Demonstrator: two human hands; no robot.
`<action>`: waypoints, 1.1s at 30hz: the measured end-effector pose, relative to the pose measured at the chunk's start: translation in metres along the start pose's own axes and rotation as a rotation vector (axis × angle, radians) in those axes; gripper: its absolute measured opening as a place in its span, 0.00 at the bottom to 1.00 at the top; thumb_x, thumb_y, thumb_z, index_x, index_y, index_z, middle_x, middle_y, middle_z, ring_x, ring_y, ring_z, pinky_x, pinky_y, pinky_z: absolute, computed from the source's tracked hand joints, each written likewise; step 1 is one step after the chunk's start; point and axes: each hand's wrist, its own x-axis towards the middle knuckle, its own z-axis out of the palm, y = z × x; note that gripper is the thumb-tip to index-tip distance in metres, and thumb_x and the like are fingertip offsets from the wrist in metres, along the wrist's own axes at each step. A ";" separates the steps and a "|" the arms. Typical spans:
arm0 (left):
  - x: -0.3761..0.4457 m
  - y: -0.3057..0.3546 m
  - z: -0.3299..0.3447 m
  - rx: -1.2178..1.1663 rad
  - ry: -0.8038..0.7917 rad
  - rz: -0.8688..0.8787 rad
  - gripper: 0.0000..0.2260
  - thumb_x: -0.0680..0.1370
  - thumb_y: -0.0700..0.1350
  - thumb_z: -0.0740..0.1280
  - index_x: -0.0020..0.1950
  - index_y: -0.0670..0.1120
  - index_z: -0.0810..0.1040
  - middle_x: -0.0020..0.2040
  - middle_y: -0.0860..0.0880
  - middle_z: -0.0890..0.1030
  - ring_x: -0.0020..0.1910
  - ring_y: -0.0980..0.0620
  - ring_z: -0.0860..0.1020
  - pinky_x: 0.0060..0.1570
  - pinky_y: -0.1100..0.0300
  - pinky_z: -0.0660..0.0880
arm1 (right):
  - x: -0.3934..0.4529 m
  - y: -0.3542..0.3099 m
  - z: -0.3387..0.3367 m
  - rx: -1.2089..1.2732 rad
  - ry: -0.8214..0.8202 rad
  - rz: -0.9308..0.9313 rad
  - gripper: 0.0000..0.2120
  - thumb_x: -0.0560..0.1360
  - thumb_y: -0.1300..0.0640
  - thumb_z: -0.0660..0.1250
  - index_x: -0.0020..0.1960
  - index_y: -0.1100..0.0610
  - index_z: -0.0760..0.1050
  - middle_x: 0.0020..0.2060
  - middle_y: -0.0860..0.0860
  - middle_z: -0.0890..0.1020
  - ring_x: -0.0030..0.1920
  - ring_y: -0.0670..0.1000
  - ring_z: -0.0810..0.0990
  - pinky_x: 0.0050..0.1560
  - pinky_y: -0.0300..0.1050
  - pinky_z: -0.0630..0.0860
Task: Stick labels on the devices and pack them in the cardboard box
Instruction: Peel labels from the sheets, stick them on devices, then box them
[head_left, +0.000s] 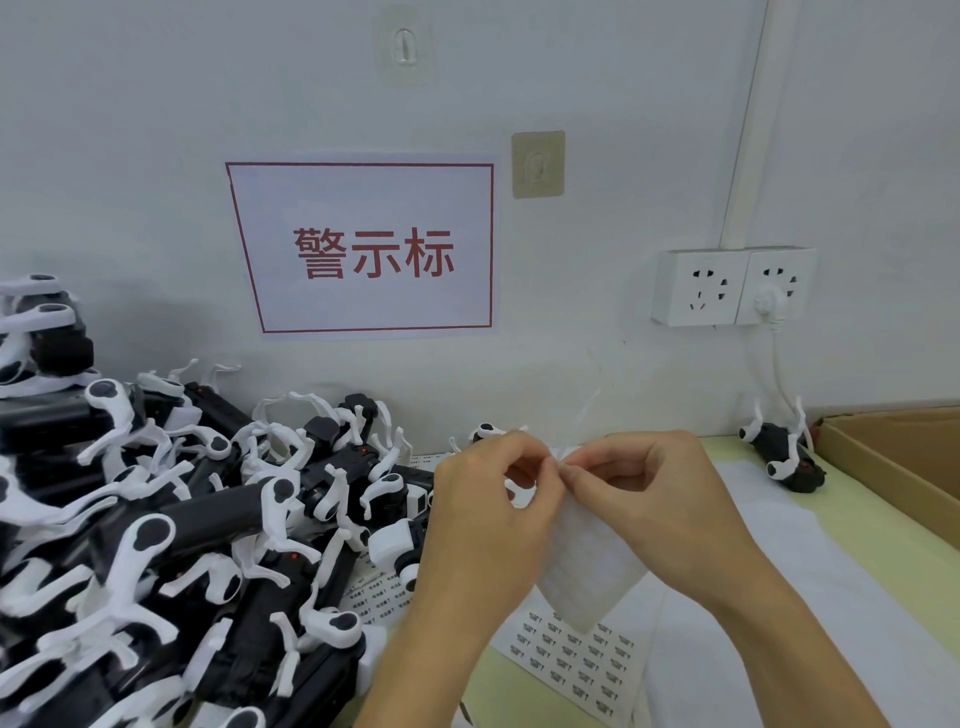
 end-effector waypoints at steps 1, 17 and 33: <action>0.000 0.000 0.000 -0.030 -0.005 -0.028 0.06 0.77 0.40 0.70 0.42 0.47 0.84 0.36 0.55 0.83 0.38 0.56 0.80 0.39 0.62 0.77 | 0.000 0.000 0.000 0.007 0.003 0.003 0.08 0.73 0.64 0.72 0.38 0.54 0.86 0.36 0.50 0.87 0.40 0.49 0.86 0.44 0.38 0.80; 0.003 -0.003 -0.003 -0.174 -0.055 -0.148 0.06 0.78 0.40 0.71 0.42 0.48 0.85 0.37 0.54 0.85 0.38 0.59 0.81 0.39 0.68 0.74 | 0.001 0.002 -0.003 0.012 -0.019 0.009 0.09 0.72 0.61 0.73 0.39 0.49 0.86 0.36 0.49 0.86 0.39 0.47 0.85 0.41 0.35 0.78; 0.003 0.001 -0.004 -0.299 -0.084 -0.222 0.06 0.77 0.41 0.72 0.42 0.49 0.85 0.38 0.51 0.85 0.40 0.54 0.83 0.42 0.59 0.80 | 0.000 0.000 -0.007 0.034 0.000 0.063 0.08 0.73 0.62 0.73 0.39 0.52 0.86 0.36 0.50 0.87 0.41 0.48 0.86 0.43 0.36 0.77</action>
